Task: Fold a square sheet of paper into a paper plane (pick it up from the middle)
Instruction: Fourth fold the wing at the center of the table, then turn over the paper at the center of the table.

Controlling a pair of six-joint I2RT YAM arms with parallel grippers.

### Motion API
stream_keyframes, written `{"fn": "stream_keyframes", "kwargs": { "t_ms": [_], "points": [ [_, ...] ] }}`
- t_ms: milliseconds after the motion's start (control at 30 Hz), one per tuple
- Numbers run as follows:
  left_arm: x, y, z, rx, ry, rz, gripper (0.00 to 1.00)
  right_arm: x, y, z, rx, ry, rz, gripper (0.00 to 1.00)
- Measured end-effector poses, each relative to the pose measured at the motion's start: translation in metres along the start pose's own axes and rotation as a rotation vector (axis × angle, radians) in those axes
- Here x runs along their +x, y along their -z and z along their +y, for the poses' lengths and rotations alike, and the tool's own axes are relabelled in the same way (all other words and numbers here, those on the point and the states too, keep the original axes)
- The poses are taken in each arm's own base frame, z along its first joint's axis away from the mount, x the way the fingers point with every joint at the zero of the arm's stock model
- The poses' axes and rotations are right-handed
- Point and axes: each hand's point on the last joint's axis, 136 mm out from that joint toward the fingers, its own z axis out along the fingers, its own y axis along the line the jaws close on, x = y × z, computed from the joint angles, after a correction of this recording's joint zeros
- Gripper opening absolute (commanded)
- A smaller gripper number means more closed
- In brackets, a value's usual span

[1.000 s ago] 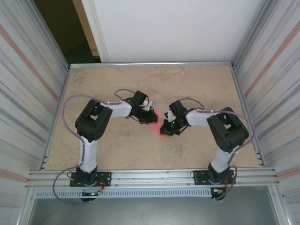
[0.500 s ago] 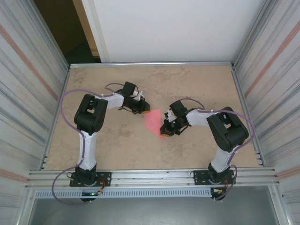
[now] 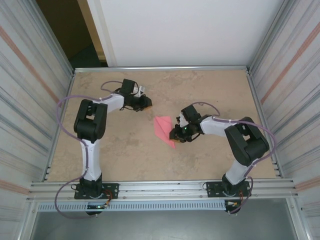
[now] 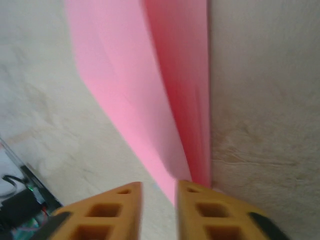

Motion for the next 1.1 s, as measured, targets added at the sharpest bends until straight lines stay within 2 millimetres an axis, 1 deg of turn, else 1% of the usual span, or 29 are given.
{"fn": "stream_keyframes", "kwargs": {
  "t_ms": [67, 167, 233, 300, 367, 533, 633, 700, 800, 833, 900, 933, 1000, 1100],
  "points": [
    [-0.003, 0.020, -0.012, -0.002, -0.015, -0.045, 0.32, -0.018, 0.018, 0.013, -0.035, 0.018, -0.083, 0.38],
    [0.002, 0.052, -0.032, 0.013, -0.027, -0.101, 0.37, -0.044, 0.038, 0.020, -0.066, 0.029, -0.181, 0.38],
    [0.008, 0.067, -0.039, 0.023, -0.025, -0.127, 0.43, -0.056, 0.044, 0.017, -0.069, 0.024, -0.209, 0.37],
    [0.018, 0.073, -0.037, 0.026, -0.007, -0.136, 0.48, -0.063, 0.042, 0.012, -0.064, 0.020, -0.209, 0.35],
    [0.032, 0.074, -0.029, 0.021, 0.029, -0.126, 0.51, -0.066, 0.035, 0.010, -0.064, 0.029, -0.189, 0.35],
    [0.070, 0.063, 0.003, -0.013, 0.146, -0.070, 0.56, -0.070, 0.014, 0.006, -0.068, 0.068, -0.125, 0.31],
    [0.082, 0.060, 0.013, -0.021, 0.183, -0.055, 0.57, -0.073, 0.005, 0.007, -0.085, 0.089, -0.094, 0.29],
    [0.085, 0.061, 0.014, -0.019, 0.190, -0.057, 0.57, -0.073, -0.001, 0.008, -0.103, 0.102, -0.069, 0.28],
    [0.082, 0.064, 0.007, 0.001, 0.183, -0.071, 0.58, -0.071, -0.007, 0.009, -0.128, 0.116, -0.035, 0.24],
    [0.080, 0.066, 0.004, 0.012, 0.178, -0.076, 0.58, -0.070, -0.009, 0.009, -0.135, 0.122, -0.026, 0.21],
    [0.077, 0.068, -0.002, 0.033, 0.170, -0.086, 0.59, -0.069, -0.012, 0.010, -0.146, 0.131, -0.012, 0.10],
    [0.076, 0.069, -0.004, 0.039, 0.167, -0.091, 0.58, -0.069, -0.013, 0.010, -0.151, 0.135, -0.008, 0.07],
    [0.073, 0.071, -0.009, 0.059, 0.157, -0.099, 0.59, -0.068, -0.013, 0.013, -0.167, 0.148, -0.002, 0.02],
    [0.073, 0.076, -0.018, 0.094, 0.142, -0.107, 0.59, -0.072, -0.009, 0.021, -0.206, 0.164, -0.017, 0.00]
  ]
}}
